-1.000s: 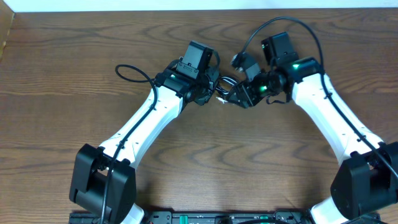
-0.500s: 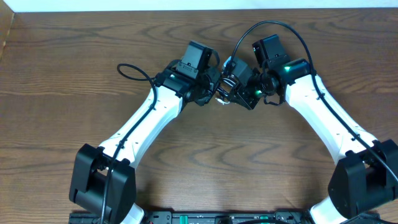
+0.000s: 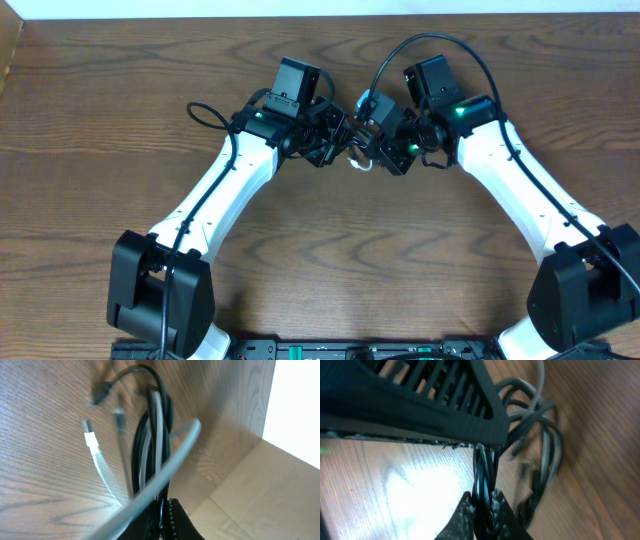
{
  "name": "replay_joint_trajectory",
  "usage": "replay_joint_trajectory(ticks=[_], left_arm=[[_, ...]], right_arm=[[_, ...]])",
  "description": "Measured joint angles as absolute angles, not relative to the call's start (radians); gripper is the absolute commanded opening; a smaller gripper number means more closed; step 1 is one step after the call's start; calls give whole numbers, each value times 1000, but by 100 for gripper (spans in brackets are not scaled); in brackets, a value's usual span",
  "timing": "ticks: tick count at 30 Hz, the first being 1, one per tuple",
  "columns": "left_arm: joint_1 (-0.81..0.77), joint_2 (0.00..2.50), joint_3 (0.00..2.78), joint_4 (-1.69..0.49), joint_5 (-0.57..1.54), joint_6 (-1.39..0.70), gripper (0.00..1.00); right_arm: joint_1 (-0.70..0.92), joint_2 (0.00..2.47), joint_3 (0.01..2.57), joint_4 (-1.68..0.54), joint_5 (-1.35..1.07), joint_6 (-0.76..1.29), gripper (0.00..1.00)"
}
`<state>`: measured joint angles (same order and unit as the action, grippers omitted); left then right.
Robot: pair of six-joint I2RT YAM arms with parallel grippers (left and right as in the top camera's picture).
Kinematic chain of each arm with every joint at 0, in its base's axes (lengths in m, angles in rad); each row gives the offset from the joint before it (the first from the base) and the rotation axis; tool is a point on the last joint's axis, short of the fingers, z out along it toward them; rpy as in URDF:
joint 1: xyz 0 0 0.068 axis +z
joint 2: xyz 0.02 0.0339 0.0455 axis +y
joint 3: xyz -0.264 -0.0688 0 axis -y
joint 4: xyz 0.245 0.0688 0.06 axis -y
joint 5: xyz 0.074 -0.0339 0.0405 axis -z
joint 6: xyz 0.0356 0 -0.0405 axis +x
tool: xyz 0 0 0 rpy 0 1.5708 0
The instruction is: Untangle cables
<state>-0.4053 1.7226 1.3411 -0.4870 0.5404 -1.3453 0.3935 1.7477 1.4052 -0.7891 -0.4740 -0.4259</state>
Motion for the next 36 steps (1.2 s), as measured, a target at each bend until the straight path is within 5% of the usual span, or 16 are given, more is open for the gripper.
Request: replay_joint_trajectory(ticks=[11,23,36], left_arm=[[-371,1723,1341,-591,439,-1345,7],[-300,1723,1341,-662,342,-1289,7],[-302,1723,1341,-699,260,-895,8]], right_arm=[[365,1678,1405,-831,-621,-346,1],[111,1518,1406,-836,-871,-199,1],[21,1522,1406,-877,-491,221,1]])
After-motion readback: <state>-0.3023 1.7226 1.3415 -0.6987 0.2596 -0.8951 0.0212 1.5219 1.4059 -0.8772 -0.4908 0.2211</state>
